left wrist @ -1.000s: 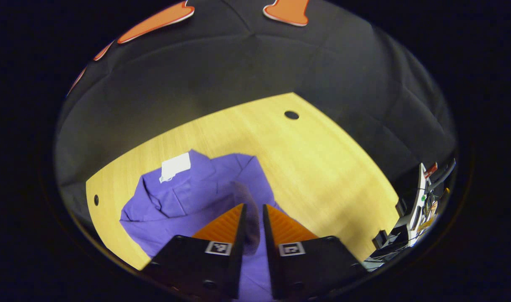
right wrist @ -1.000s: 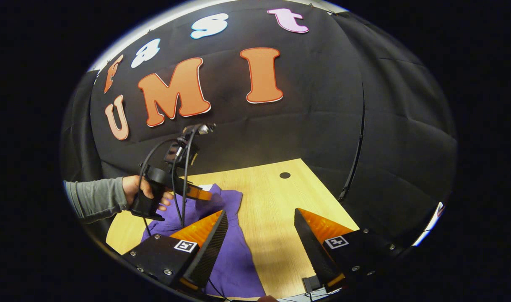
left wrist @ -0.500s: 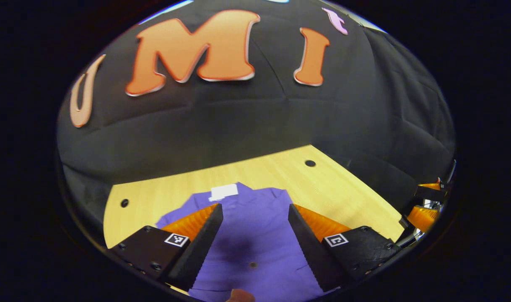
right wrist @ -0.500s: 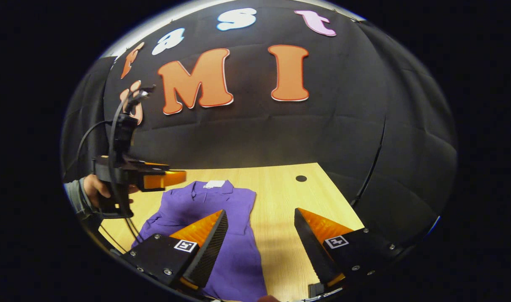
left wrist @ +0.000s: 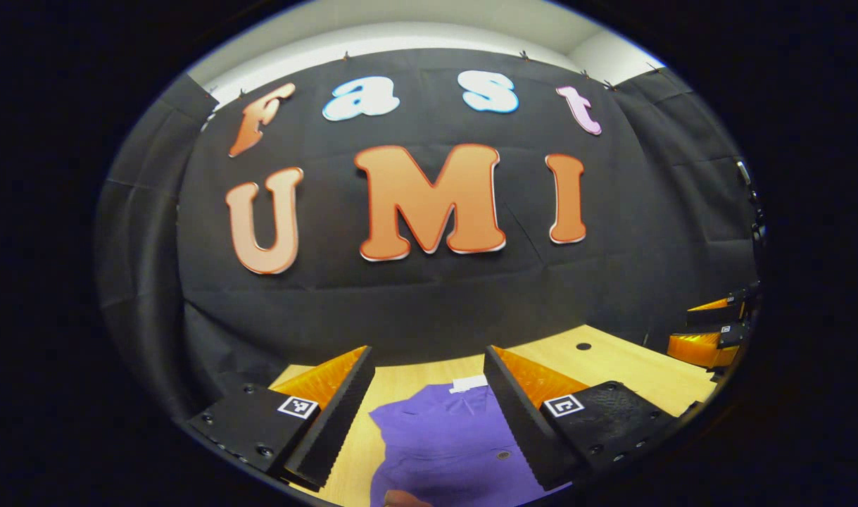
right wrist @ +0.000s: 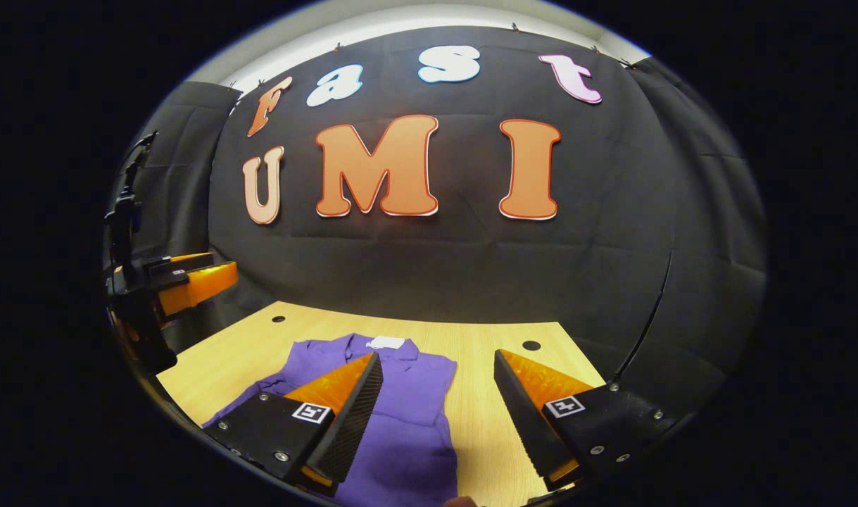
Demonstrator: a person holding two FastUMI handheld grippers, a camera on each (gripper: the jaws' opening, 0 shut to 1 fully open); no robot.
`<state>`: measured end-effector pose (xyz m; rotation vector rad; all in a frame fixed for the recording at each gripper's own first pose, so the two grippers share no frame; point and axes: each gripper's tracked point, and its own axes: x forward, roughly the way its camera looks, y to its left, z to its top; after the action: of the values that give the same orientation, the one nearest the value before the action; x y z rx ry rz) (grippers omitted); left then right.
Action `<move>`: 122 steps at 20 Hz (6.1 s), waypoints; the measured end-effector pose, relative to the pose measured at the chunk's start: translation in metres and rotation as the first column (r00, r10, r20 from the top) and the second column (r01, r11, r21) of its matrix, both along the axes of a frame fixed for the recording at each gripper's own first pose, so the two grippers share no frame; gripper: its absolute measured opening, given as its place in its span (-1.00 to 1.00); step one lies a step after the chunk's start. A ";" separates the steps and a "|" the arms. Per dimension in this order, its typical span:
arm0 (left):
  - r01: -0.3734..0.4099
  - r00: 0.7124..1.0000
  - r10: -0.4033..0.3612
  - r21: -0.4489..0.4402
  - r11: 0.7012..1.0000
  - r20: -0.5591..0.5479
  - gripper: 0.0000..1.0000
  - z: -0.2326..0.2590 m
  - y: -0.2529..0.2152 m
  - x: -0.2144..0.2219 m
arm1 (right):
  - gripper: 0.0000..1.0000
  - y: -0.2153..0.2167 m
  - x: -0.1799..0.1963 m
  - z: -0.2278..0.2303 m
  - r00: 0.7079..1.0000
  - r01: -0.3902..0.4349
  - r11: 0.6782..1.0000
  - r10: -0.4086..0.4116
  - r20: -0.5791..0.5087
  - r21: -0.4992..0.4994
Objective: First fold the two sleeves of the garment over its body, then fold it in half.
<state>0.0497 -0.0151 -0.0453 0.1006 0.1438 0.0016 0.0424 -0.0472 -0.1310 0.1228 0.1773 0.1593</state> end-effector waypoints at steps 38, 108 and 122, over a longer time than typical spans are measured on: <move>-0.241 0.144 0.025 -0.011 0.971 -0.989 1.00 -0.342 0.093 -0.278 | 0.89 0.008 -0.191 -0.297 0.424 -0.148 0.989 0.057 -0.904 -0.007; -0.146 0.631 0.101 0.010 0.989 -0.769 -0.65 -0.266 0.127 0.246 | -0.60 0.051 0.301 -0.146 0.746 0.032 0.961 0.160 -0.647 0.275; -0.185 0.808 0.102 -0.085 0.979 -0.580 1.00 -0.166 0.117 0.203 | 0.88 0.041 0.245 -0.039 0.913 0.015 0.988 0.049 -0.406 0.152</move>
<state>0.2531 0.1017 -0.2113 -0.0530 0.7608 0.1151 0.2878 -0.0062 -0.1700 0.3081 0.5862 0.1629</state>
